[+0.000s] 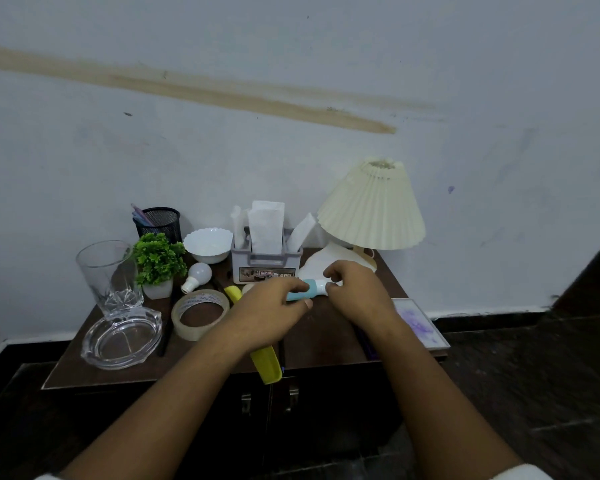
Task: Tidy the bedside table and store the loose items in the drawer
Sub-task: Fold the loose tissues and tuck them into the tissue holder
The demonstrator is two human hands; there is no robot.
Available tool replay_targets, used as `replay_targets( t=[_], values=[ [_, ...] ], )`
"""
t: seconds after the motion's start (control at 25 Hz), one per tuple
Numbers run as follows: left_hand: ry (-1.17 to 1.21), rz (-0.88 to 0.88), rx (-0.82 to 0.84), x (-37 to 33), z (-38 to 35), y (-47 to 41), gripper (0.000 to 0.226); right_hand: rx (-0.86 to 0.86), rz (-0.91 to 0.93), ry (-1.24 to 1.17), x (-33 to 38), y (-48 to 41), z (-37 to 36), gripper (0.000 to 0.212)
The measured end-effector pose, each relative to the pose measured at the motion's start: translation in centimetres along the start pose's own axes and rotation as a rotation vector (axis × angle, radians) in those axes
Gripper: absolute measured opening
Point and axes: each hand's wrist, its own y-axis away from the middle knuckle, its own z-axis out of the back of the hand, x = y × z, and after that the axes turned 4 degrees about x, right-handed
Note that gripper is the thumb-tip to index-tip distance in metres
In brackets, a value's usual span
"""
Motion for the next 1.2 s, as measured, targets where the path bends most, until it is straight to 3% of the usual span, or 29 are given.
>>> replay_targets(
  t=[0.28,0.6,0.84,1.04,1.2],
  values=[
    [0.085,-0.043,-0.014,0.8,-1.1,-1.5,0.034,-0.092,-0.099,0.027,-3.2,-2.2,1.0,0.035],
    [0.192,-0.043,0.008,1.4,-3.0,-4.7,0.033,0.004,-0.206,0.001,-6.5,-4.5,0.9,0.055],
    [0.244,-0.031,0.053,1.7,-3.9,-5.4,0.032,0.107,-0.175,0.014,-7.0,-5.0,0.6,0.057],
    [0.262,-0.023,0.056,1.9,-4.0,-5.2,0.031,0.058,-0.119,-0.010,-6.7,-5.3,0.5,0.040],
    [0.280,-0.028,0.059,1.8,-3.9,-4.8,0.032,0.096,-0.083,-0.003,-6.8,-5.1,0.1,0.048]
  ],
)
